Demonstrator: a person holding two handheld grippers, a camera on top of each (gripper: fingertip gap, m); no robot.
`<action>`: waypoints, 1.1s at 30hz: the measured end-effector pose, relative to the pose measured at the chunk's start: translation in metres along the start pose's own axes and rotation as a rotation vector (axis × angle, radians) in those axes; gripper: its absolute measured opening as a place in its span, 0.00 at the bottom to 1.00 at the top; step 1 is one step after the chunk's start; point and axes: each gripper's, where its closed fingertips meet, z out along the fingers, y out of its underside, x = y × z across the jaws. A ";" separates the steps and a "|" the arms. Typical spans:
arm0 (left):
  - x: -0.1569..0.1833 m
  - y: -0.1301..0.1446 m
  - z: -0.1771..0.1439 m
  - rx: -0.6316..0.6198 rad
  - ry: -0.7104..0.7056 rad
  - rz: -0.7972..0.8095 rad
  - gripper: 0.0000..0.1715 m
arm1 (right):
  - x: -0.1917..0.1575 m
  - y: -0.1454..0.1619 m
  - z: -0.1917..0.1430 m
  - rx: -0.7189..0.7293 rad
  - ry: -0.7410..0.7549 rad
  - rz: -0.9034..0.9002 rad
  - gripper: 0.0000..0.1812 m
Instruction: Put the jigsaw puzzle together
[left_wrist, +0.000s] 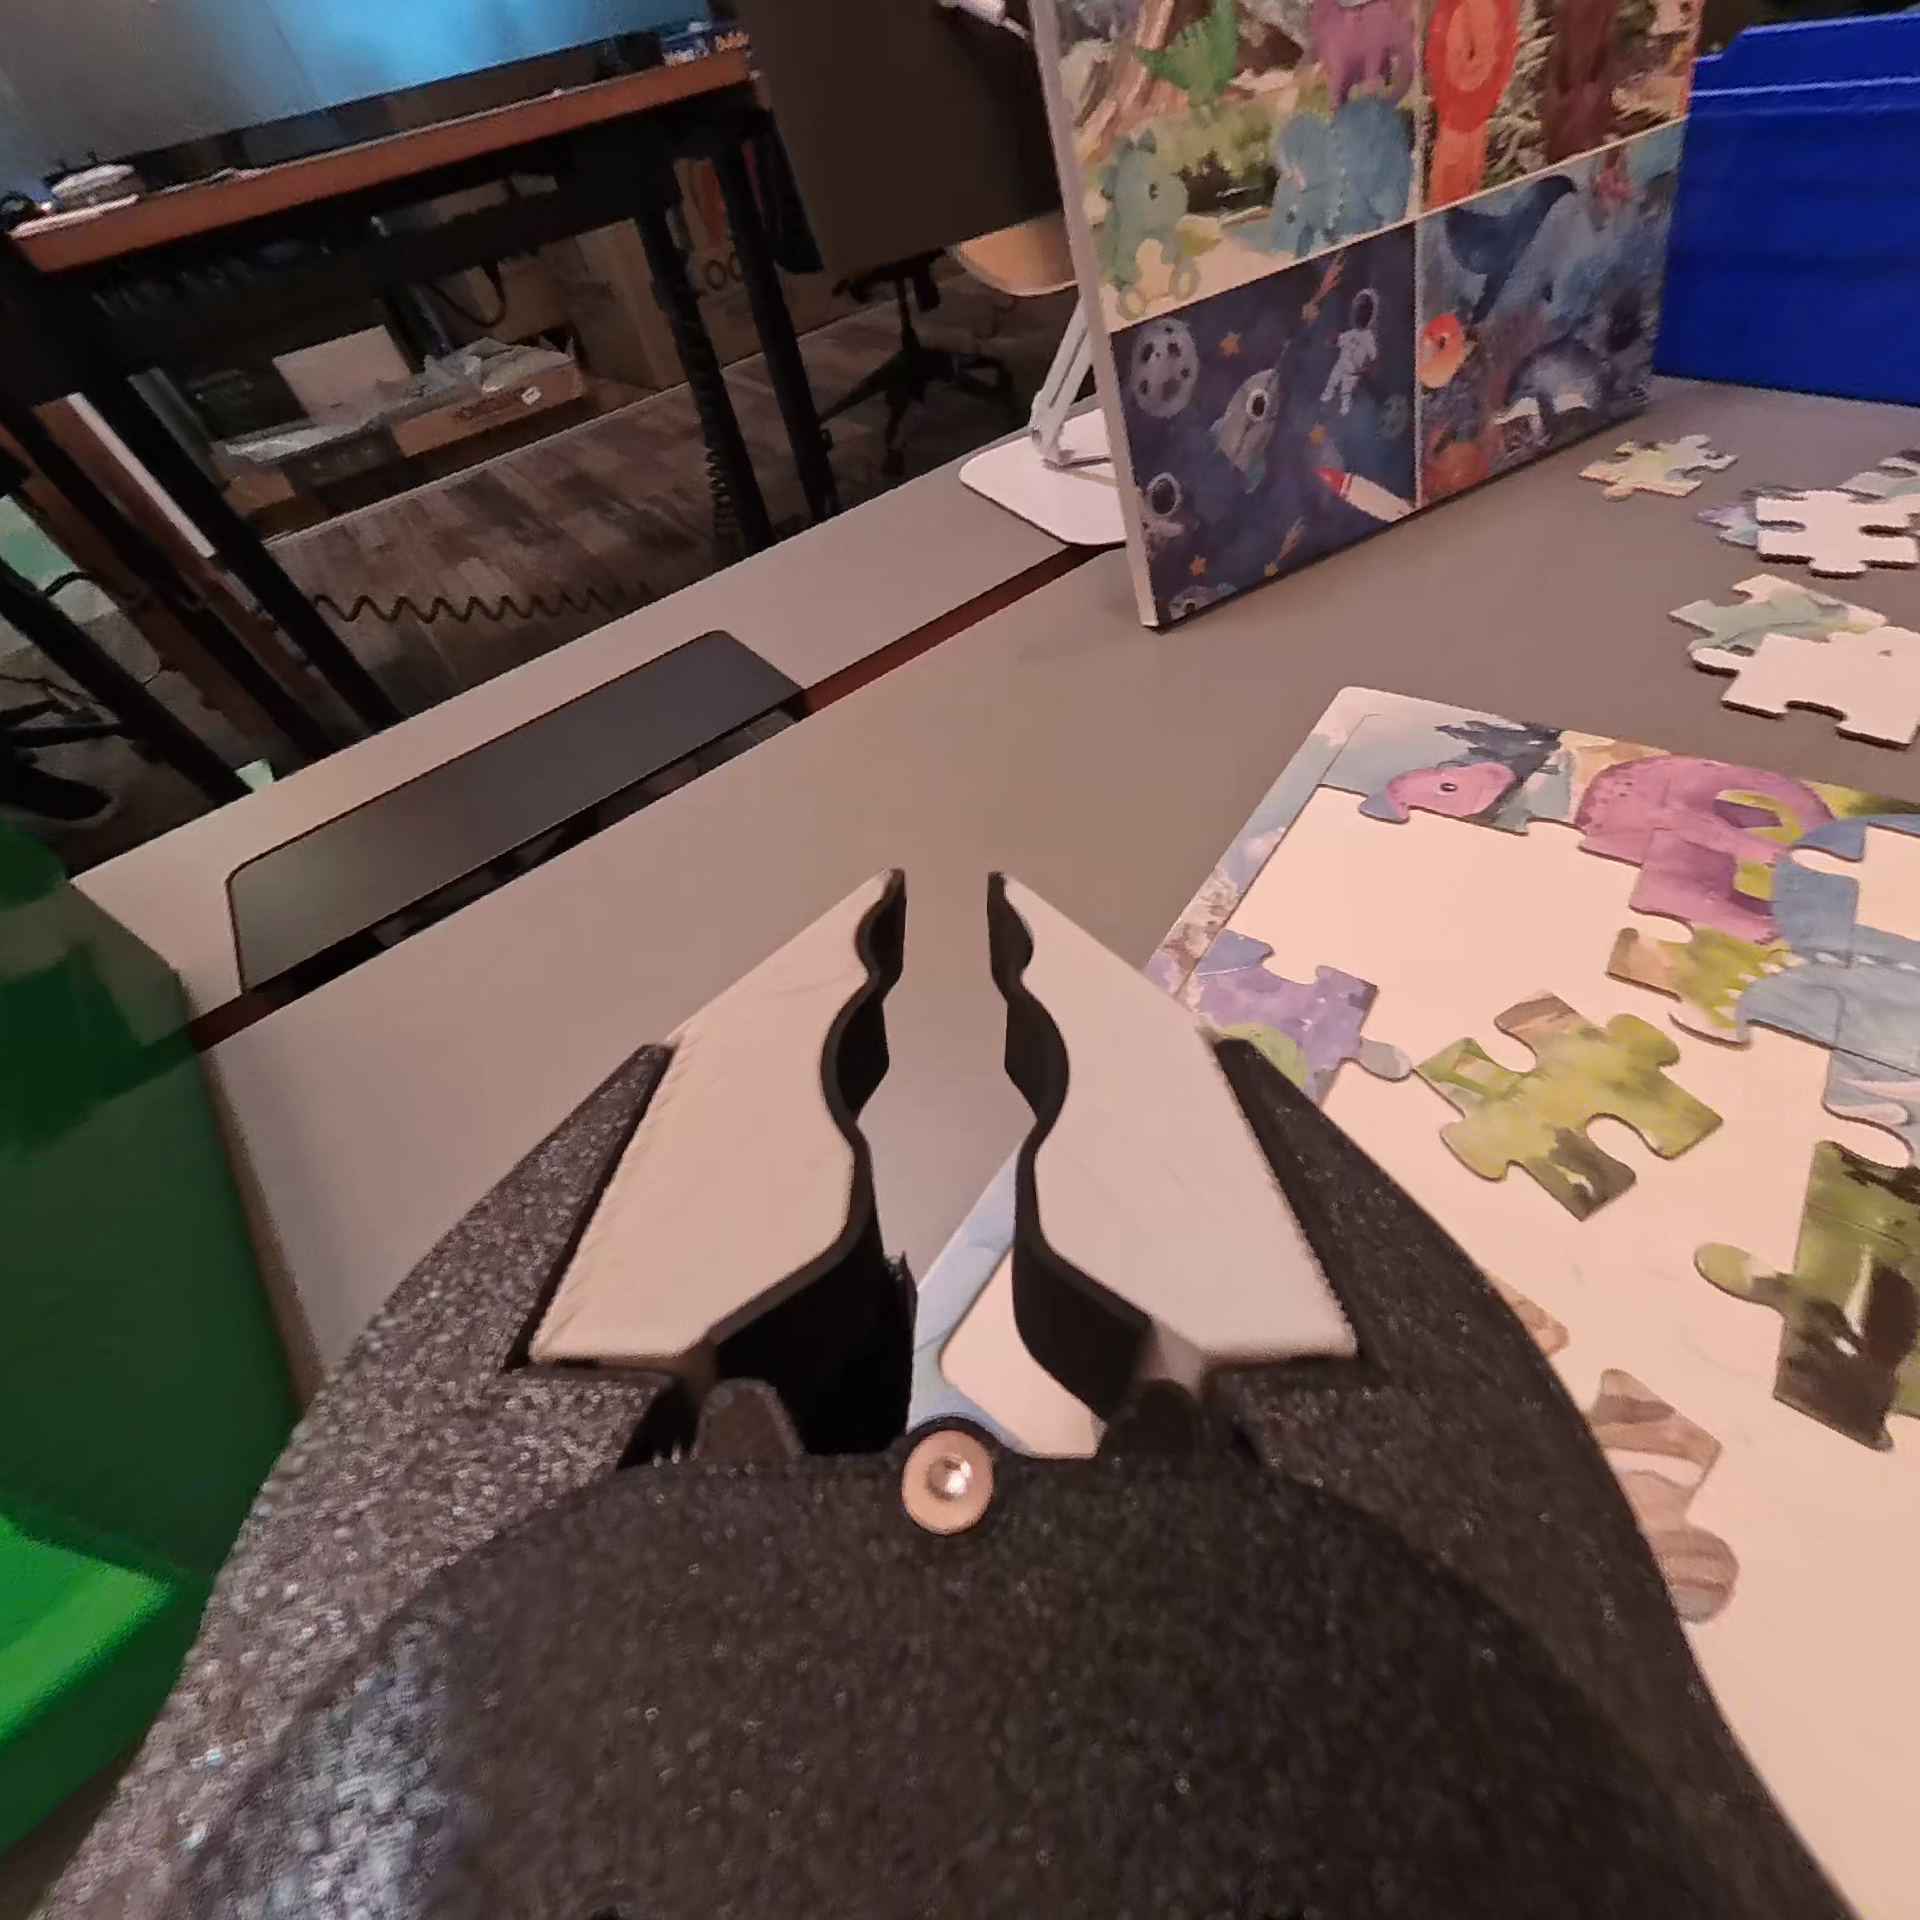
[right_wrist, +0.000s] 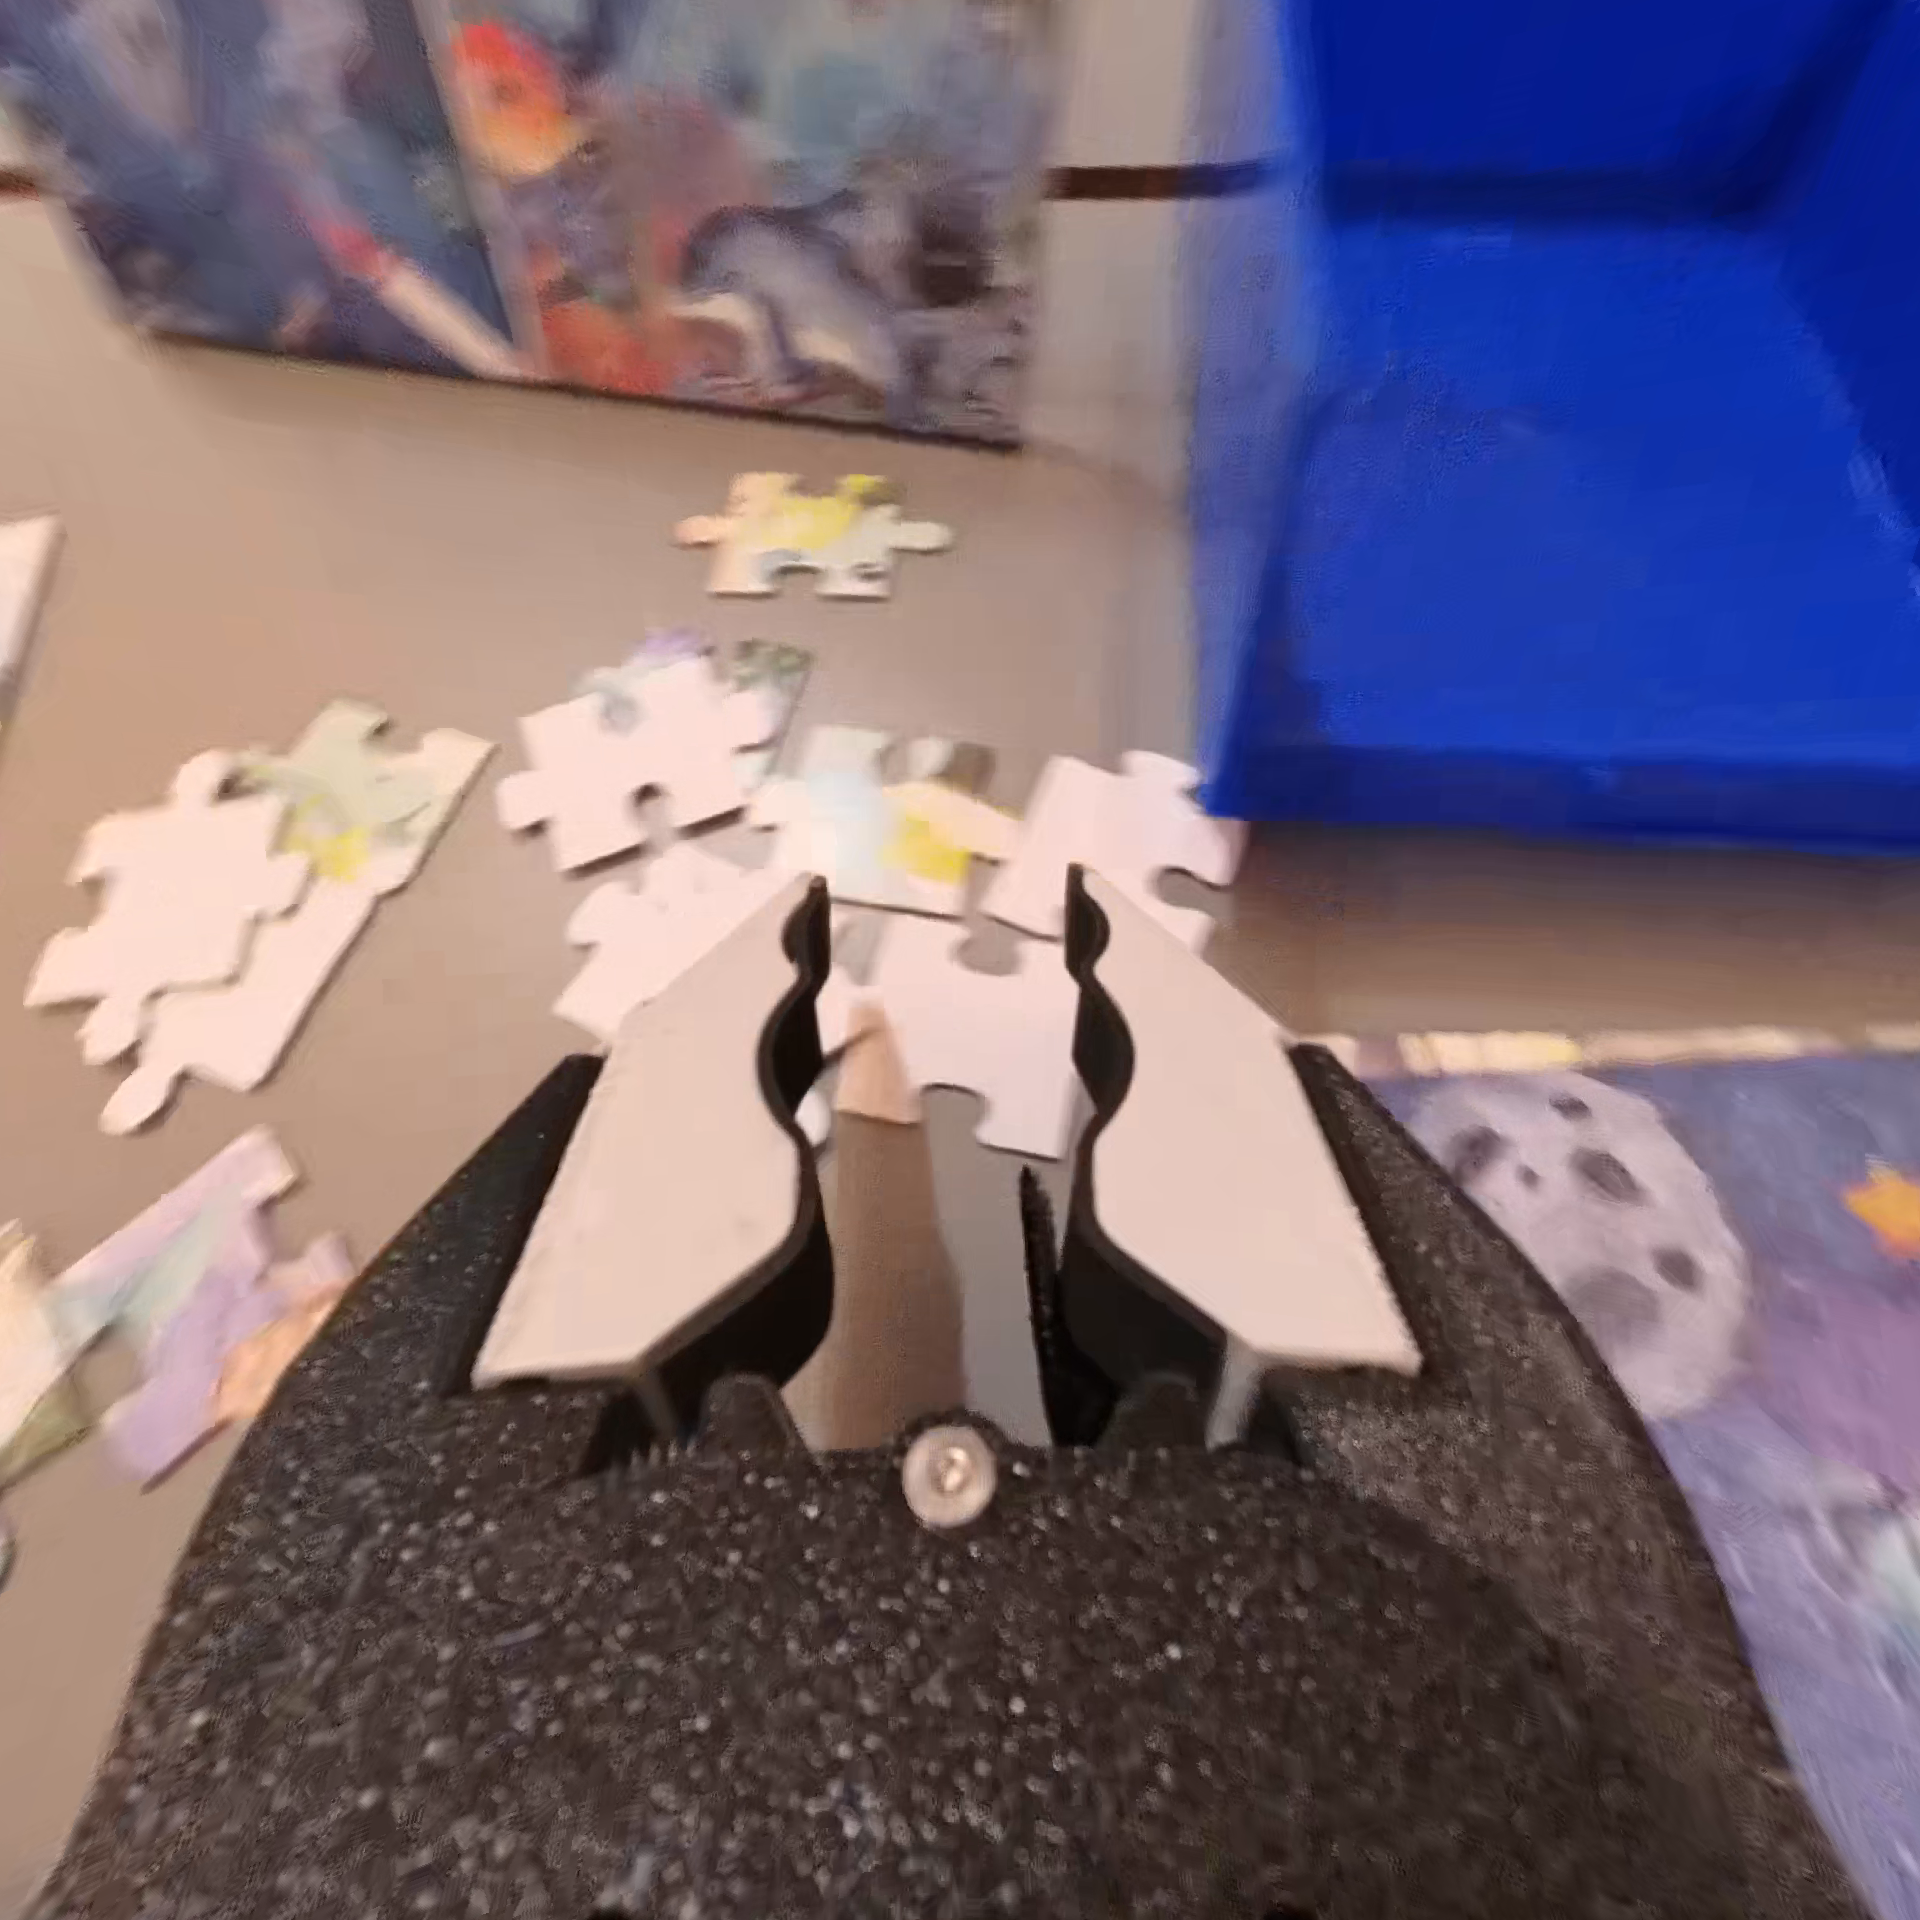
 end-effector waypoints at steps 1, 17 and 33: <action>-0.002 0.001 0.000 -0.006 -0.006 -0.005 0.09 | 0.013 0.001 0.000 -0.001 0.049 0.040 0.27; 0.005 0.010 0.006 -0.059 -0.012 0.045 0.09 | 0.039 0.012 0.029 -0.117 0.138 0.084 0.38; 0.005 0.014 0.008 -0.079 -0.008 0.045 0.09 | 0.023 0.011 0.030 -0.117 0.051 0.058 0.30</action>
